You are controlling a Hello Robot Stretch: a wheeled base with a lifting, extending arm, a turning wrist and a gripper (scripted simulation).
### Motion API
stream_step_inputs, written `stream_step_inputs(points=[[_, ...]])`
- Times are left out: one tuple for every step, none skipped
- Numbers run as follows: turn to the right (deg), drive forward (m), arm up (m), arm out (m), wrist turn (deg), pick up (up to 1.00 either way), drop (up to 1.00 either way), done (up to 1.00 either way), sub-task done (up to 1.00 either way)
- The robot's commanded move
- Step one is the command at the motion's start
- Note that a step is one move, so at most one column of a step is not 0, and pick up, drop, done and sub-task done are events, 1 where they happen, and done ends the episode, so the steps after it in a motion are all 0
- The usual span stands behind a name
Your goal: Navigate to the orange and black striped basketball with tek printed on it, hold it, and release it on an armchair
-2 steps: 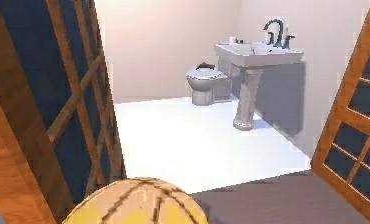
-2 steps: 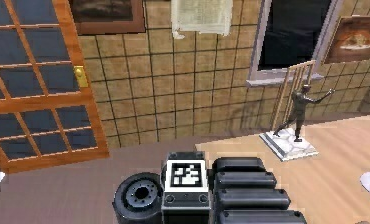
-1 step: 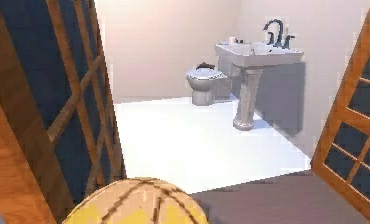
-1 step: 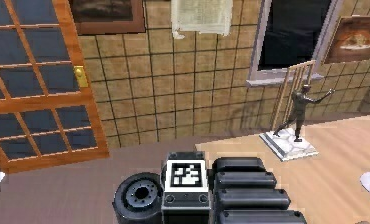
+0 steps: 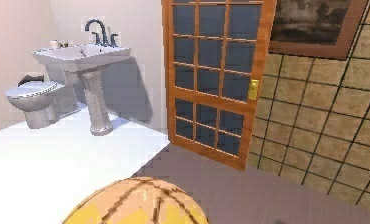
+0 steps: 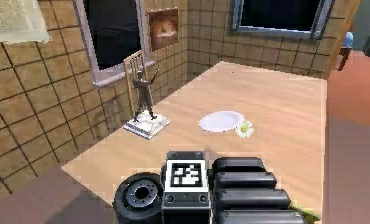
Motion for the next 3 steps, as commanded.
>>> stream_step_inputs(points=[[21.0,0.0,0.0,0.0,0.0,0.0,0.0,0.0,0.0],[0.0,0.1,0.0,0.0,0.0,0.0,0.0,0.0,0.0],[-45.0,0.0,0.0,0.0,0.0,0.0,0.0,0.0,0.0]])
